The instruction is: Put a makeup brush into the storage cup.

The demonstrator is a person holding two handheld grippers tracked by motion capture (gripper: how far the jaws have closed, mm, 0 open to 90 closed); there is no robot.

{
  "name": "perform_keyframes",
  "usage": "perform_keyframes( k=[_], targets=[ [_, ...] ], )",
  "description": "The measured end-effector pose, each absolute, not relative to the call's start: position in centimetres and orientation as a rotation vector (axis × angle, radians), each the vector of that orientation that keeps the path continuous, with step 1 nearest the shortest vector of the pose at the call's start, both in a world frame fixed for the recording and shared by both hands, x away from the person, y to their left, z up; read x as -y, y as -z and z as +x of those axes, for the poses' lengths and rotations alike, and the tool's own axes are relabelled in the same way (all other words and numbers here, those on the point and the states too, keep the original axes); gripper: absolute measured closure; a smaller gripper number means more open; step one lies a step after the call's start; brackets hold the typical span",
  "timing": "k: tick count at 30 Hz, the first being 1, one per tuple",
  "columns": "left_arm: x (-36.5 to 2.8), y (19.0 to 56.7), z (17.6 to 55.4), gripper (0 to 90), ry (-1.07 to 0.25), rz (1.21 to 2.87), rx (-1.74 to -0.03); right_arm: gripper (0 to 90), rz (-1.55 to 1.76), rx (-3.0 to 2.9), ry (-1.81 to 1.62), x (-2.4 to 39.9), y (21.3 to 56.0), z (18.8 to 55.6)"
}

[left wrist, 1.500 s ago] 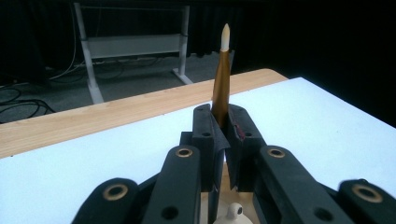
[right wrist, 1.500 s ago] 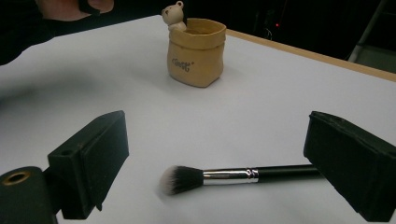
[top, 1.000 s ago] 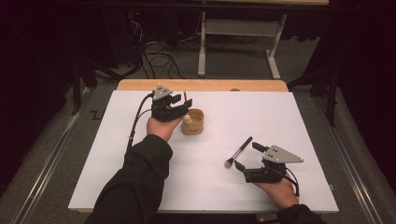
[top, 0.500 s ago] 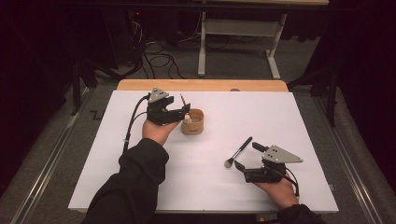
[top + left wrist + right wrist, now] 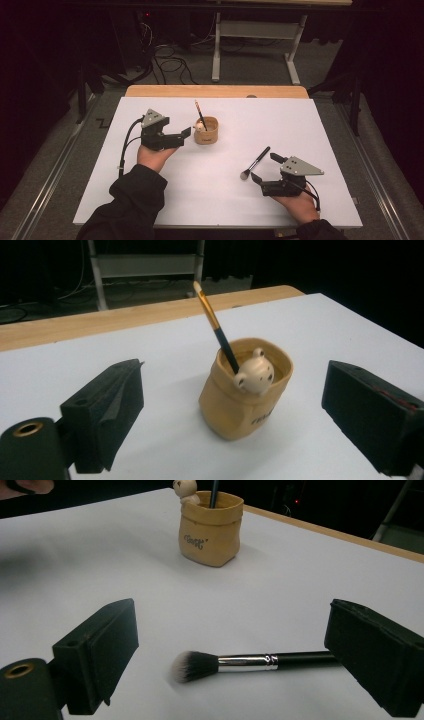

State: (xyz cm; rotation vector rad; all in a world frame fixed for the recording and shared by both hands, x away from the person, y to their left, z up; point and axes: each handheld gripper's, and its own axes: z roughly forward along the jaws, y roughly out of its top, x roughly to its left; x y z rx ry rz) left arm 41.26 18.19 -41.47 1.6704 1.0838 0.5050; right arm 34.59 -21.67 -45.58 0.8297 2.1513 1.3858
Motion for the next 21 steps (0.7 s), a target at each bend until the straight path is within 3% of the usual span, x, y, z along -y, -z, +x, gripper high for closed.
perform_keyframes(
  k=[21],
  targets=[
    [-21.9, 43.5, 35.3, 0.7, -0.515, 1.69, -1.096, 7.9, 0.842, -2.157, -1.374, 21.6, 45.7, 34.6]
  ],
)
